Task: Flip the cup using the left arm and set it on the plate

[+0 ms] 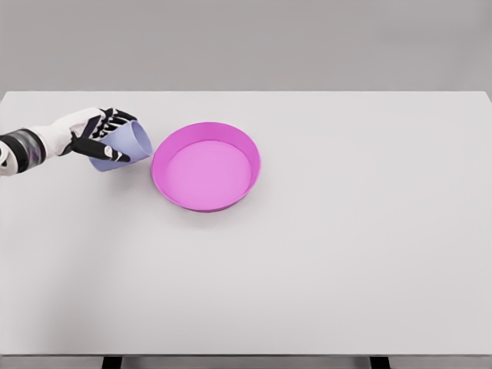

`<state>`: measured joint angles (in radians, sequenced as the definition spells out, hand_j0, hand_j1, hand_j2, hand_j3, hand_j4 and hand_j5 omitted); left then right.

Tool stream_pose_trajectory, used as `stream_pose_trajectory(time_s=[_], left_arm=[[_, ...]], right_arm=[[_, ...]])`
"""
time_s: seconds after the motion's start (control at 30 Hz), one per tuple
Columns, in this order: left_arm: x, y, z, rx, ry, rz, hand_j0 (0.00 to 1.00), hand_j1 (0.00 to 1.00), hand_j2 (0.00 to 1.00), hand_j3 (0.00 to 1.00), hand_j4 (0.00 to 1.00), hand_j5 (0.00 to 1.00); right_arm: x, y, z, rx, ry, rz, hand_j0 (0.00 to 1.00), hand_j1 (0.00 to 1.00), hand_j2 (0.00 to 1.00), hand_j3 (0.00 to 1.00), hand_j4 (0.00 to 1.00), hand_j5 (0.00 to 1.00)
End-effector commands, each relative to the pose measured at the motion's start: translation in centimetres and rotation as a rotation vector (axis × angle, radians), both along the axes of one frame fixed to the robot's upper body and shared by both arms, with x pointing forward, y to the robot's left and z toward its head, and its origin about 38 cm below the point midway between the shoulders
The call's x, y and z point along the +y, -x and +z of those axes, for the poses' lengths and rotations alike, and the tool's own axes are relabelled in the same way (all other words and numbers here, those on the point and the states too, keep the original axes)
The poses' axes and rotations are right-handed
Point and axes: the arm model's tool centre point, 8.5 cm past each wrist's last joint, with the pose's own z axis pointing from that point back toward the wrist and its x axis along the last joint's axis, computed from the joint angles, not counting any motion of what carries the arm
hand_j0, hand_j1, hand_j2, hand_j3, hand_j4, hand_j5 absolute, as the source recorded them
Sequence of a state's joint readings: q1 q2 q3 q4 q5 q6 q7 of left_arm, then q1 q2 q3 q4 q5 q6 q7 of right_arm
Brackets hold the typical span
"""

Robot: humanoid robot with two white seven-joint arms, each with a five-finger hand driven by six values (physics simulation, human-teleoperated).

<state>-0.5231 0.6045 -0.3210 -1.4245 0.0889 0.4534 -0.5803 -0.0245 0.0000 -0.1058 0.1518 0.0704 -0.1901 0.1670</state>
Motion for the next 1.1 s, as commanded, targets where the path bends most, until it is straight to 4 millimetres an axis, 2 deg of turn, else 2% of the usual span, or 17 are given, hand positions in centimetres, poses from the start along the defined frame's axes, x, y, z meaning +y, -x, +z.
stream_pose_trajectory(time_s=[0.0, 0.23, 0.47, 0.53, 0.57, 0.7, 0.9, 1.07], left_arm=[[0.4, -0.1, 0.7, -0.018, 0.039, 0.013, 0.77, 0.77, 0.77, 0.77, 0.77, 0.77], [-2.5, -0.3, 1.1, -0.095, 0.229, -0.072, 0.77, 0.77, 0.77, 0.77, 0.77, 0.77], [-8.6, -0.6, -0.3, -0.122, 0.406, -0.159, 0.77, 0.77, 0.77, 0.77, 0.77, 0.77], [-9.6, -0.6, -0.5, -0.136, 0.436, -0.174, 0.77, 0.77, 0.77, 0.77, 0.77, 0.77], [-10.2, -0.5, -1.3, -0.120, 0.453, -0.174, 0.77, 0.77, 0.77, 0.77, 0.77, 0.77], [-11.6, -0.7, -2.9, -0.085, 0.511, -0.158, 0.77, 0.77, 0.77, 0.77, 0.77, 0.77], [-13.9, -0.8, -3.7, -0.058, 0.574, -0.167, 0.77, 0.77, 0.77, 0.77, 0.77, 0.77], [-13.3, -0.9, -3.8, -0.053, 0.600, -0.149, 0.77, 0.77, 0.77, 0.77, 0.77, 0.77]], right_arm=[[0.0, 0.0, 0.0, 0.000, 0.000, 0.000, 1.00, 1.00, 1.00, 1.00, 1.00, 1.00], [0.0, 0.0, 0.0, 0.000, 0.000, 0.000, 1.00, 1.00, 1.00, 1.00, 1.00, 1.00], [0.0, 0.0, 0.0, 0.000, 0.000, 0.000, 1.00, 1.00, 1.00, 1.00, 1.00, 1.00], [0.0, 0.1, 0.0, 0.001, 0.000, 0.000, 1.00, 1.00, 1.00, 1.00, 1.00, 1.00], [0.0, 0.0, 0.0, 0.000, 0.000, 0.000, 1.00, 1.00, 1.00, 1.00, 1.00, 1.00], [0.0, 0.0, 0.0, 0.000, 0.000, 0.000, 1.00, 1.00, 1.00, 1.00, 1.00, 1.00], [0.0, 0.0, 0.0, 0.000, 0.000, 0.000, 1.00, 1.00, 1.00, 1.00, 1.00, 1.00], [0.0, 0.0, 0.0, 0.000, 0.000, 0.000, 1.00, 1.00, 1.00, 1.00, 1.00, 1.00]])
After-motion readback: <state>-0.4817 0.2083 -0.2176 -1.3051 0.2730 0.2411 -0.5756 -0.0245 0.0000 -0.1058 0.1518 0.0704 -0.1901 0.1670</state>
